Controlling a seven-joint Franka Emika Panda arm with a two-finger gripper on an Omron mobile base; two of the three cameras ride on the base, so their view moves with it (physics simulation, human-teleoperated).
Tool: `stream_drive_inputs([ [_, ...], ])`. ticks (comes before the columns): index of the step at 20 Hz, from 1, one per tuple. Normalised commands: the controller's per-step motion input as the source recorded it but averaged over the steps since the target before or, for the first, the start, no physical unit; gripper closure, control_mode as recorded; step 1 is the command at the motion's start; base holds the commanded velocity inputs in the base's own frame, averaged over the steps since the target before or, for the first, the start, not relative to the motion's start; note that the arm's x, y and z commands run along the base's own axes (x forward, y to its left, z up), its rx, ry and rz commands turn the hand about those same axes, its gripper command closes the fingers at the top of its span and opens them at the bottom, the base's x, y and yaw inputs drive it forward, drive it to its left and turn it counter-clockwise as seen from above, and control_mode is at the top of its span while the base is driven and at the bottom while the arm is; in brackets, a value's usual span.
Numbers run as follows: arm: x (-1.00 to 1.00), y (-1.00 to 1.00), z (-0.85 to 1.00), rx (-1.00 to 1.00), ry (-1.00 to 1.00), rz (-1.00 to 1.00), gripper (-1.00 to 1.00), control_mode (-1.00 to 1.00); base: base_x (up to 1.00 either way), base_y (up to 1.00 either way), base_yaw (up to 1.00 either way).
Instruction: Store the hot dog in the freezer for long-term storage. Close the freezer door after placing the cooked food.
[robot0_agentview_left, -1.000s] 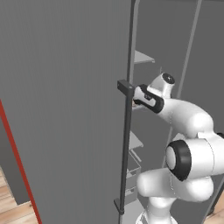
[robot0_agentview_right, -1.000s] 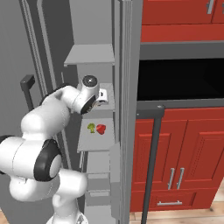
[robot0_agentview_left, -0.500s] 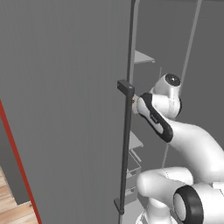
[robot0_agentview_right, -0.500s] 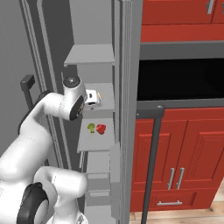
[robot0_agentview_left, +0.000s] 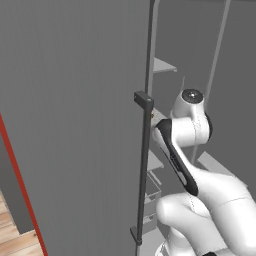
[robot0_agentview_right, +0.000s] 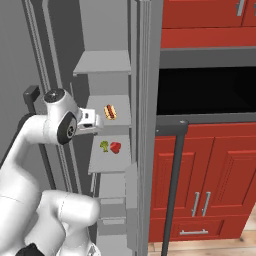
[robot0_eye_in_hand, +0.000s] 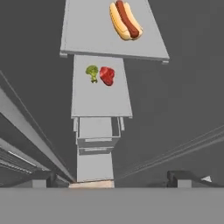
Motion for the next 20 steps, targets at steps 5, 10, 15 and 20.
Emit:
stream_drive_inputs([
  [5, -0.33, 0.15, 0.19, 0.01, 0.29, -0.18, -1.0, -1.0, 0.0, 0.0, 0.0],
  [10, -0.32, 0.0, 0.0, 0.12, 0.23, -0.07, -1.0, -1.0, 0.0, 0.0, 0.0],
  [15, -0.21, 0.0, -0.02, 0.05, 0.2, -0.01, -1.0, -1.0, 0.0, 0.0, 0.0],
  [20, -0.37, 0.0, -0.06, 0.07, 0.04, 0.0, -1.0, -1.0, 0.0, 0.0, 0.0],
])
